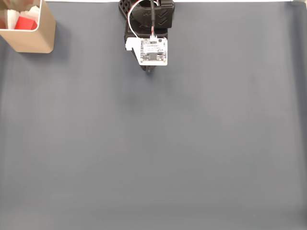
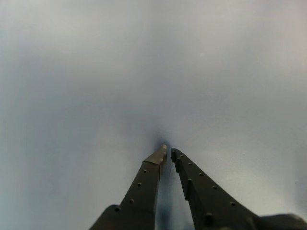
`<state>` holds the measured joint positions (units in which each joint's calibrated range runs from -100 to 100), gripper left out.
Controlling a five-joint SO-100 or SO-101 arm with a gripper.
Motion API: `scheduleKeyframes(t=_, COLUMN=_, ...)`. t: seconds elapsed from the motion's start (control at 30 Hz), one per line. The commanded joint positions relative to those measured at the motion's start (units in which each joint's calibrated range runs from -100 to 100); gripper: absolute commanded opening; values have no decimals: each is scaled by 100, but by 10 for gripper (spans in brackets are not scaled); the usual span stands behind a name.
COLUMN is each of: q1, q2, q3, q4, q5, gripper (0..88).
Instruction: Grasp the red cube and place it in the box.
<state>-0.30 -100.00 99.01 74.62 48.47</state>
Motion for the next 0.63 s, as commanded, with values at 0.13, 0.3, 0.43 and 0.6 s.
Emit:
scheduleKeyframes(t=0.13, q1=-48, q2=17, q3=81, q4=112, q5=24, gripper=2)
scheduleKeyframes(t=0.3, q1=-48, q2=17, q3=81, q4=112, q5=24, gripper=2)
scheduleKeyframes(t=0.43, q1=-48, q2=17, q3=81, q4=112, q5=24, gripper=2)
scheduleKeyframes(t=0.6, q1=-13, q2=17, q3=81, q4=112, q5=24, gripper=2)
